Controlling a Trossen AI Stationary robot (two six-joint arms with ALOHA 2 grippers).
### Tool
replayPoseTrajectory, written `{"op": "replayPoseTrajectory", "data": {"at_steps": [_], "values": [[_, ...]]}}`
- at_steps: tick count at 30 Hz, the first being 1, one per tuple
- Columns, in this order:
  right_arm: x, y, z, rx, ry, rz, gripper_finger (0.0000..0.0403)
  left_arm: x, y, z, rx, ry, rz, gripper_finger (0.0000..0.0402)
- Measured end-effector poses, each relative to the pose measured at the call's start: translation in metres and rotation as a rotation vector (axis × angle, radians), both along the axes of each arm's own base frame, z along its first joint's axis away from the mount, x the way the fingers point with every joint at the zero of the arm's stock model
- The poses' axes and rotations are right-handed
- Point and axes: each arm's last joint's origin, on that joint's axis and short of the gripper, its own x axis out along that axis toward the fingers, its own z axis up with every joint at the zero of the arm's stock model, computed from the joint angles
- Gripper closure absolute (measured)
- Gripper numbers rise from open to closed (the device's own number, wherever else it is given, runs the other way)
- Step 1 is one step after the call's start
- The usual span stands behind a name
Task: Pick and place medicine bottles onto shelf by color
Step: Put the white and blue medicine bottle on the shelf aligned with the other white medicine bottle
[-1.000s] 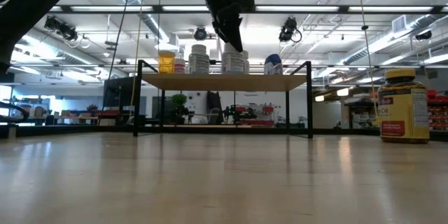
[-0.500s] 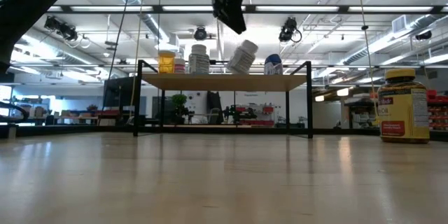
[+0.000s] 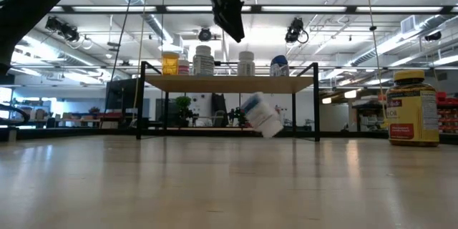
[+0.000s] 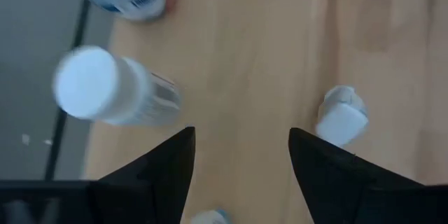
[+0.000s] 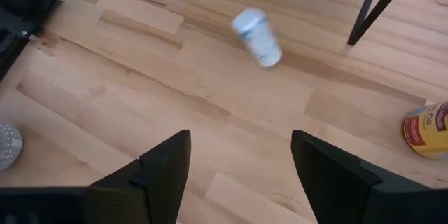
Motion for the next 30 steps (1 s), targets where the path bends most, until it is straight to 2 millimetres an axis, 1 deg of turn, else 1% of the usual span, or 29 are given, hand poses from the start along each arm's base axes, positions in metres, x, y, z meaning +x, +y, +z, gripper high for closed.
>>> {"op": "replayPoseTrajectory", "data": {"at_steps": [4, 7, 10, 12, 14, 17, 19, 21, 23, 26, 30], "values": [[-0.002, 0.004, 0.0, 0.014, 0.002, 0.008, 0.0148, -0.002, -0.011, -0.003, -0.073, 0.046, -0.016, 0.0166], [-0.006, 0.011, 0.0, 0.018, 0.007, 0.035, 0.0148, -0.004, -0.022, -0.005, -0.144, 0.079, -0.038, 0.0173], [-0.012, 0.022, -0.006, 0.01, 0.028, 0.072, 0.0148, -0.01, -0.034, 0.0, -0.268, 0.082, -0.076, 0.0181], [-0.018, 0.03, -0.011, 0.013, 0.051, 0.091, 0.0148, -0.013, -0.044, 0.005, -0.371, 0.067, -0.115, 0.0188], [-0.025, 0.038, -0.014, 0.034, 0.068, 0.091, 0.0148, -0.015, -0.056, 0.005, -0.46, 0.092, -0.144, 0.0195], [-0.034, 0.049, -0.017, 0.066, 0.053, 0.075, 0.0148, -0.012, -0.079, 0.0, -0.474, 0.152, -0.217, 0.0202], [-0.039, 0.056, -0.017, 0.084, 0.034, 0.064, 0.0148, -0.004, -0.094, -0.004, -0.471, 0.158, -0.26, 0.0204], [-0.045, 0.063, -0.017, 0.106, 0.013, 0.045, 0.0148, 0.006, -0.109, -0.012, -0.467, 0.166, -0.293, 0.0203], [-0.051, 0.07, -0.017, 0.125, -0.004, 0.033, 0.0148, 0.018, -0.121, -0.025, -0.433, 0.191, -0.284, 0.0197], [-0.06, 0.08, -0.017, 0.161, -0.035, 0.015, 0.0148, 0.035, -0.135, -0.054, -0.364, 0.281, -0.247, 0.0178], [-0.072, 0.095, -0.016, 0.21, -0.067, 0.032, 0.0148, 0.055, -0.142, -0.094, -0.37, 0.36, -0.176, 0.0143]]}}
